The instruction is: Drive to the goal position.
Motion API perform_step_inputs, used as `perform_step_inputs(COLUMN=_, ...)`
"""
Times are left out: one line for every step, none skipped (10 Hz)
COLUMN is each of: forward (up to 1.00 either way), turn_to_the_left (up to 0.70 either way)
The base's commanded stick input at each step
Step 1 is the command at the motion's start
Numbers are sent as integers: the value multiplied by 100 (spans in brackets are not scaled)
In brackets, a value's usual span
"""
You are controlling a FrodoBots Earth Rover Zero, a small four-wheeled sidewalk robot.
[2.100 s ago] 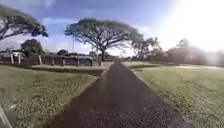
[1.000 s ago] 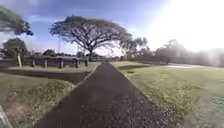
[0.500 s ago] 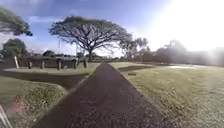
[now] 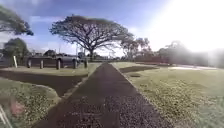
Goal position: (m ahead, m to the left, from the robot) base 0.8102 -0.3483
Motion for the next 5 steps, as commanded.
perform_step_inputs(forward=70, turn_to_the_left=35)
perform_step_inputs(forward=70, turn_to_the_left=35)
perform_step_inputs(forward=70, turn_to_the_left=35)
perform_step_inputs(forward=70, turn_to_the_left=35)
perform_step_inputs(forward=70, turn_to_the_left=35)
